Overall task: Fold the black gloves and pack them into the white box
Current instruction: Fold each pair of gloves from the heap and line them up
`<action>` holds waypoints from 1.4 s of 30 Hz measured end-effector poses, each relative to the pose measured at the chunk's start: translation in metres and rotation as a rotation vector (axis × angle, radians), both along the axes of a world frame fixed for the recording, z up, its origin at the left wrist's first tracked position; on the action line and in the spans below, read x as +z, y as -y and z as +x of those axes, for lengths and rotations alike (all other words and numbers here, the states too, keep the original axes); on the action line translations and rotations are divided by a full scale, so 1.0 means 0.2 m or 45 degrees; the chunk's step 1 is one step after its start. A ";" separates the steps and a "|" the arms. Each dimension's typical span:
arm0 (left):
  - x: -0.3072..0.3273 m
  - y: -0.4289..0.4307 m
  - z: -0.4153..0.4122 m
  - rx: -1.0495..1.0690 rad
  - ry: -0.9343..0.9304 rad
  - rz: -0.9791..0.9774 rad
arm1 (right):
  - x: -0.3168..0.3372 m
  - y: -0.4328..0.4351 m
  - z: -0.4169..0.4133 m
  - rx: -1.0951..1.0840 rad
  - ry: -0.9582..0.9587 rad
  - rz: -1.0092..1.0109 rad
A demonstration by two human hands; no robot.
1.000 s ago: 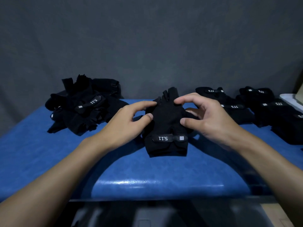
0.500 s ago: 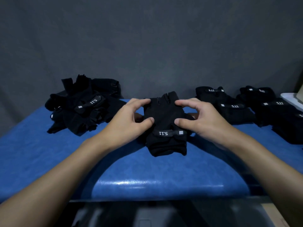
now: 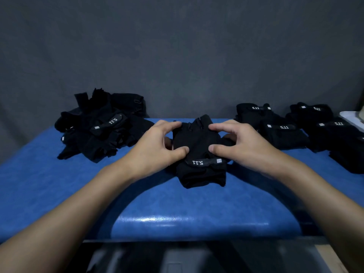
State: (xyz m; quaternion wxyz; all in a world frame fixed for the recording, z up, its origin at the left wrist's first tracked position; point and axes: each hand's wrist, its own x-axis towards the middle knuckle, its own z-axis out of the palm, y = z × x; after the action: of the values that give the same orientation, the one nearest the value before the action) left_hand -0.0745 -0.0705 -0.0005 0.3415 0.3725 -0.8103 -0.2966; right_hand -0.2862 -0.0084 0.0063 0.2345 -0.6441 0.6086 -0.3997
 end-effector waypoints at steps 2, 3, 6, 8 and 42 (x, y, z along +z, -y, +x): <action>-0.01 0.01 0.01 0.023 0.060 -0.025 | -0.01 0.00 -0.01 -0.012 -0.093 -0.027; -0.01 0.01 0.01 0.043 0.095 -0.041 | -0.01 0.00 -0.01 -0.016 -0.144 -0.040; -0.01 0.01 0.02 0.091 0.173 -0.075 | -0.03 0.00 -0.01 0.000 -0.189 -0.049; 0.00 0.01 0.02 0.096 0.236 -0.108 | -0.03 0.00 -0.02 0.008 -0.185 -0.045; 0.10 -0.07 0.08 -0.443 0.494 -0.145 | 0.03 -0.14 -0.06 0.326 -0.331 0.108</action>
State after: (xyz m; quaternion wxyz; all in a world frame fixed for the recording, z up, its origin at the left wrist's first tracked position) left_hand -0.0585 -0.0559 0.0199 0.1441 0.2578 -0.9278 -0.2279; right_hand -0.2975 0.0190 0.0127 0.2296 -0.7521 0.5632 -0.2540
